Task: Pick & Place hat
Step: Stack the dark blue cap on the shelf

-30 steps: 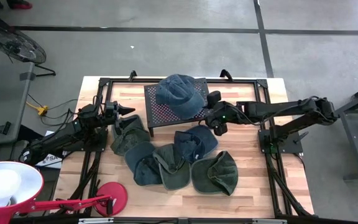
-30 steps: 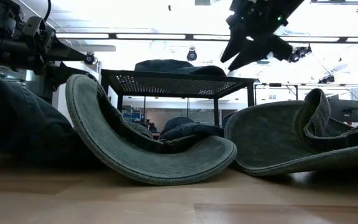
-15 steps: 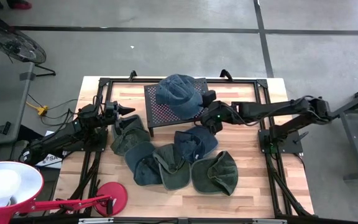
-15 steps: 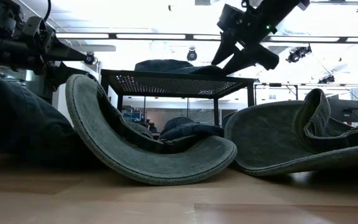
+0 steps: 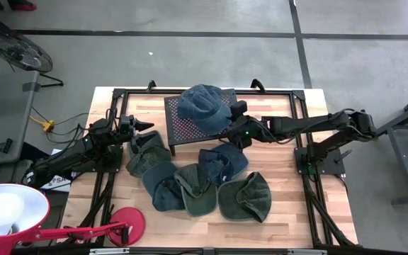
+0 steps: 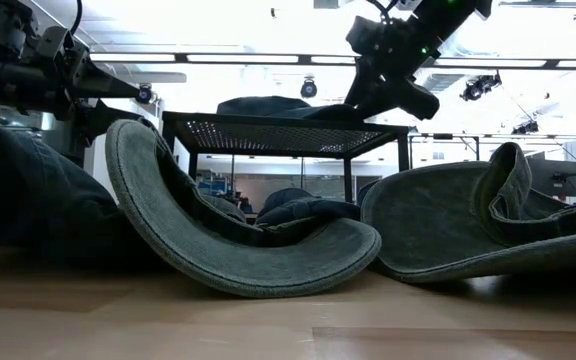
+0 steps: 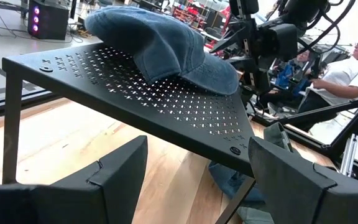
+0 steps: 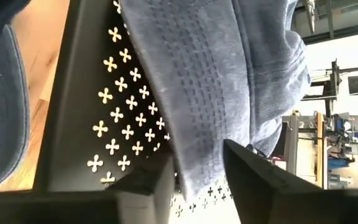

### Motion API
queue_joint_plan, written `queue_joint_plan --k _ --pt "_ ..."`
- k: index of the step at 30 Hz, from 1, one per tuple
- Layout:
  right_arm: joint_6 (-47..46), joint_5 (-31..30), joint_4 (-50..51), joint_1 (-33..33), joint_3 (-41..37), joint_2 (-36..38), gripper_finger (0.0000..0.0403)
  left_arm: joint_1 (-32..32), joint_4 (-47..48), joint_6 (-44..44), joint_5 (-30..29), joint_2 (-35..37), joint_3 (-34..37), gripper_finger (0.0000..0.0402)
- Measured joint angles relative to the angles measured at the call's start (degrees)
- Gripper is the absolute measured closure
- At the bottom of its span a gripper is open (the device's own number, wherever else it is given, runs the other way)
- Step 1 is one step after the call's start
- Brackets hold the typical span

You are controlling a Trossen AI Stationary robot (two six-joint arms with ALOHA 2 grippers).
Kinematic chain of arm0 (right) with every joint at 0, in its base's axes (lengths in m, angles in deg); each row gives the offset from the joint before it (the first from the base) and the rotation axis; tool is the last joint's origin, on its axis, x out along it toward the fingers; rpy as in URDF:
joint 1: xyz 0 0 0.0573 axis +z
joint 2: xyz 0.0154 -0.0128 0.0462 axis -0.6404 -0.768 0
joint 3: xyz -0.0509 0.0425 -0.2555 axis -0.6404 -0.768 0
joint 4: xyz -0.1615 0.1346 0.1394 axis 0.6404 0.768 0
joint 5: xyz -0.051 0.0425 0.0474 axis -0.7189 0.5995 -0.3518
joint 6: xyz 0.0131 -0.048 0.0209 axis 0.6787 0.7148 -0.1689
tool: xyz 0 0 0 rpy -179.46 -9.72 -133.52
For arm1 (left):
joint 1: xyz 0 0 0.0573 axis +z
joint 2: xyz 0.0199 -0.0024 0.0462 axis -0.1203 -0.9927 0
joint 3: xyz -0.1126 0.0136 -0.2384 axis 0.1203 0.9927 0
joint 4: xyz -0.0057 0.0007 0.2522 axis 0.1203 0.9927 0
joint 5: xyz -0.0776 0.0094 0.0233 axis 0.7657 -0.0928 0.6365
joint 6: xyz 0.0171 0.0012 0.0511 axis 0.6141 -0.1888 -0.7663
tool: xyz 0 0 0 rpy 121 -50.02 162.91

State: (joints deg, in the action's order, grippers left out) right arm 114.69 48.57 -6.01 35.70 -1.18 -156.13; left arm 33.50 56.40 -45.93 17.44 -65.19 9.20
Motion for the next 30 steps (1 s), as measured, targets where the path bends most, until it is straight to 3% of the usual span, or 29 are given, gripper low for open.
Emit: queue_joint_plan --k 10,15,24,30 --pt "-0.1 -1.7 -1.1 0.0 0.2 0.6 0.0393 0.0 0.0 0.0 0.0 0.0 0.0 0.0126" --pt "-4.0 -6.0 -2.6 0.1 0.1 1.5 0.0397 0.0 0.0 0.0 -0.2 0.0 0.0 0.0126" --pt "-15.4 -21.1 1.6 1.3 0.0 5.0 0.0397 0.0 0.0 0.0 -0.2 0.0 0.0 0.0126" --pt "-22.4 -22.0 5.2 3.4 0.0 6.1 0.0398 0.0 0.0 0.0 -0.1 0.0 0.0 0.0126"
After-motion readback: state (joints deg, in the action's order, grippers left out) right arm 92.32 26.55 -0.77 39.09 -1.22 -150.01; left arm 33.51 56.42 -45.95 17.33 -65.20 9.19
